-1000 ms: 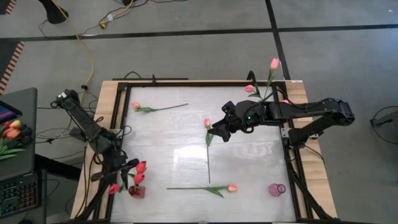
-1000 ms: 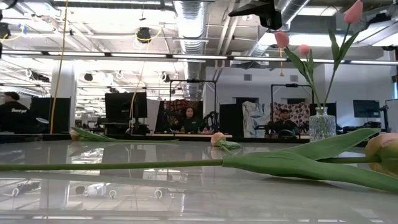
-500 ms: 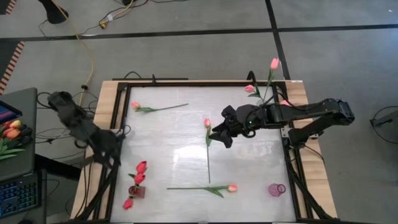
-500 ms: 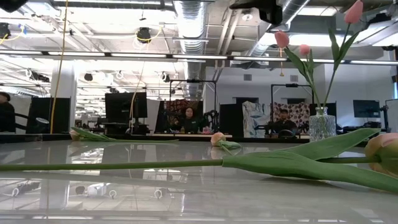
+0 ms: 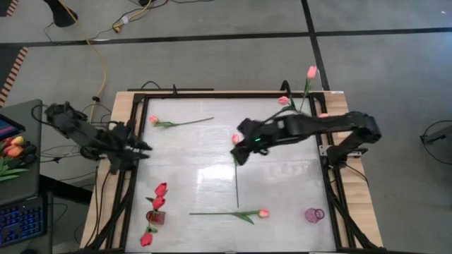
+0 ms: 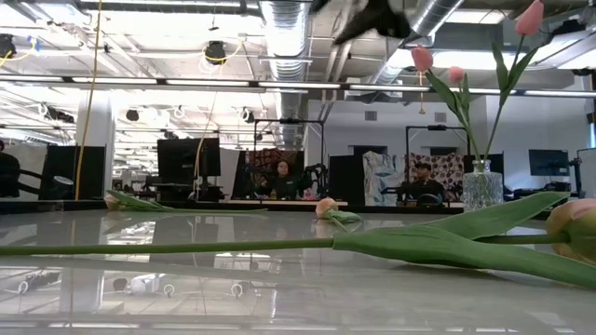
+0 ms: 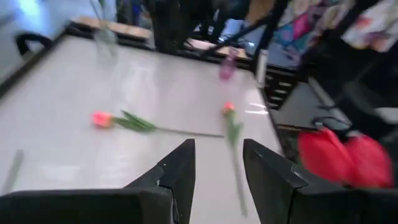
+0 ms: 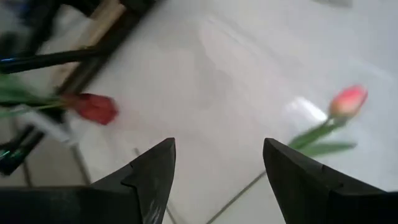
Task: Sort flowers into vase by color
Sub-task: Put the pink flower in the pink vase
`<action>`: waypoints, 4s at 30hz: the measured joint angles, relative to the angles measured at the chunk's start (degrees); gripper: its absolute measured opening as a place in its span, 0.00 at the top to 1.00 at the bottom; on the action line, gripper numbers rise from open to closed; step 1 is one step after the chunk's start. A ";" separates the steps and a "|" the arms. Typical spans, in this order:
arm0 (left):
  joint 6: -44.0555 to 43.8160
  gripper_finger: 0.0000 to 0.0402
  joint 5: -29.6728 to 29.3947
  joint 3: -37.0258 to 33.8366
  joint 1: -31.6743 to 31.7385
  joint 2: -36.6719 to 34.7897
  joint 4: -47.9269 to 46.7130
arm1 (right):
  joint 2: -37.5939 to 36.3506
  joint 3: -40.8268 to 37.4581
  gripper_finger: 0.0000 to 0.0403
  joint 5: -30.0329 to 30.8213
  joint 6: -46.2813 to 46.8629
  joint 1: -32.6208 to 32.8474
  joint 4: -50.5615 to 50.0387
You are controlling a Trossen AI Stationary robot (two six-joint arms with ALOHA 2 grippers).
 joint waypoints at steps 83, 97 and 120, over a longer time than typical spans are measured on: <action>0.65 0.77 32.76 -25.70 50.87 0.00 32.89 | 1.54 3.01 0.96 37.90 19.31 26.13 -20.82; -5.35 0.77 28.24 -25.68 50.87 3.77 41.53 | -4.94 -0.15 0.96 51.97 42.82 55.65 -43.74; -14.94 0.77 25.45 -25.68 50.87 3.71 41.03 | -13.34 -18.17 0.96 59.19 42.26 71.31 -28.80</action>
